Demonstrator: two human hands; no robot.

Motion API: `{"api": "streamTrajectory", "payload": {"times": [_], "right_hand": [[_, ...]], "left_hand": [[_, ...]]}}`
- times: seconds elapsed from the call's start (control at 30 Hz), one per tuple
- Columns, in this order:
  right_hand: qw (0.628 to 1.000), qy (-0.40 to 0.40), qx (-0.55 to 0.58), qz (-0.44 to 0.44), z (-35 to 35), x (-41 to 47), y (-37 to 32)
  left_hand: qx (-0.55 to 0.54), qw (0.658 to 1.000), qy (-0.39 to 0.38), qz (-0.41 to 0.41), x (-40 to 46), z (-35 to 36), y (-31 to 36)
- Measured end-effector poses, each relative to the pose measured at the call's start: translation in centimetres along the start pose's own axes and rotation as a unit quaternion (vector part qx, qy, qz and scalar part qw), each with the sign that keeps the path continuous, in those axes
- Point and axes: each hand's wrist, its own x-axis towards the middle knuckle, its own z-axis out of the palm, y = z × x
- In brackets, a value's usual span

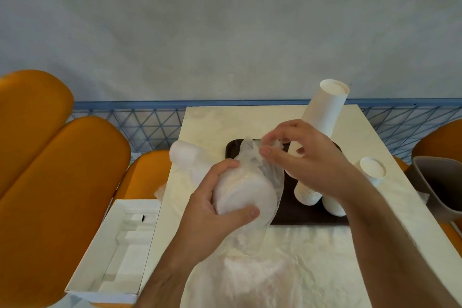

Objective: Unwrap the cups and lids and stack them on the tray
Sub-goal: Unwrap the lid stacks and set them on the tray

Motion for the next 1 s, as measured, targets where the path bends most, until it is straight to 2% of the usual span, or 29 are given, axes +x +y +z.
{"api": "streamTrajectory", "payload": {"times": [0.07,0.17,0.33,0.5,0.6,0.73,0.83,0.9,1.0], "right_hand": [[0.999,-0.022,-0.032,-0.005,-0.3,0.3,0.1],[1.000,-0.020,-0.008,-0.004,-1.0,0.3,0.2],[0.989,-0.150,0.011,-0.010,-2.0,0.6,-0.1],[0.984,-0.177,-0.021,-0.028,-3.7,0.2,0.5],[0.975,-0.213,-0.058,-0.005,-4.5,-0.1,0.6],[0.986,-0.149,-0.075,-0.002,-4.9,0.1,0.6],[0.994,-0.104,-0.045,0.014,-3.9,0.2,-0.4],[0.992,-0.108,-0.061,0.034,-2.9,0.4,-0.8],[0.984,-0.122,-0.130,-0.016,-1.8,0.7,-0.7]], "left_hand": [[0.018,1.000,-0.002,0.016,-0.1,-0.1,0.0],[0.036,0.999,-0.006,0.025,-0.3,-0.5,-0.4],[0.053,0.998,0.005,0.039,-0.5,-0.6,-0.9],[0.035,0.998,0.056,0.024,-0.6,-1.1,-1.4],[0.049,0.997,0.061,0.016,-0.5,-1.3,-1.7],[0.123,0.991,0.045,0.026,-0.5,-1.4,-1.7],[0.166,0.984,0.050,0.047,-0.3,-1.1,-2.2],[0.176,0.981,0.059,0.063,-0.3,-1.0,-2.6],[0.192,0.977,0.064,0.070,-0.2,-0.7,-3.0]]}}
